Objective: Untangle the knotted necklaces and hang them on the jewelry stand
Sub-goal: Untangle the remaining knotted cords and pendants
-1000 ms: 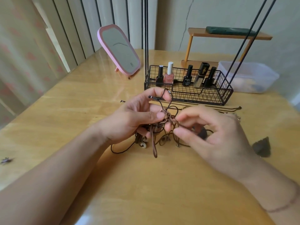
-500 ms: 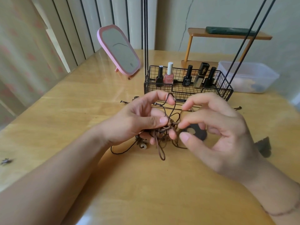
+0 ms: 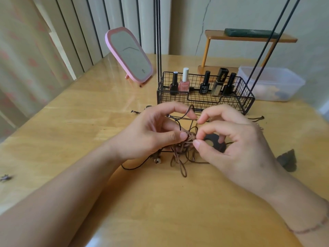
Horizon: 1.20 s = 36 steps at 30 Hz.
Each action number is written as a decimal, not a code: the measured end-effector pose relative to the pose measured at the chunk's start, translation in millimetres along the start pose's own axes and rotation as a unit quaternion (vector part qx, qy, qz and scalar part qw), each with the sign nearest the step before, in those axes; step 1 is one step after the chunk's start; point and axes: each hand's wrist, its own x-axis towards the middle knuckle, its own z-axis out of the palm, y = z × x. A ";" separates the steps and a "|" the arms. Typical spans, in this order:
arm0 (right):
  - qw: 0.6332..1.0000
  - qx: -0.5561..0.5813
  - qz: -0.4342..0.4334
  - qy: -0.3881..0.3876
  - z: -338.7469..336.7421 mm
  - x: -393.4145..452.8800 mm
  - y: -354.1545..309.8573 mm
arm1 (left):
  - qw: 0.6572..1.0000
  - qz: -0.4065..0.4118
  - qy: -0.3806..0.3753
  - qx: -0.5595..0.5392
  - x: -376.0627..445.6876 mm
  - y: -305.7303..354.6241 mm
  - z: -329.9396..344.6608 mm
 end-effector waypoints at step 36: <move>0.996 -0.066 0.048 0.032 2.2 4.6 2.8 | 0.917 0.205 0.106 0.324 0.6 1.1 8.5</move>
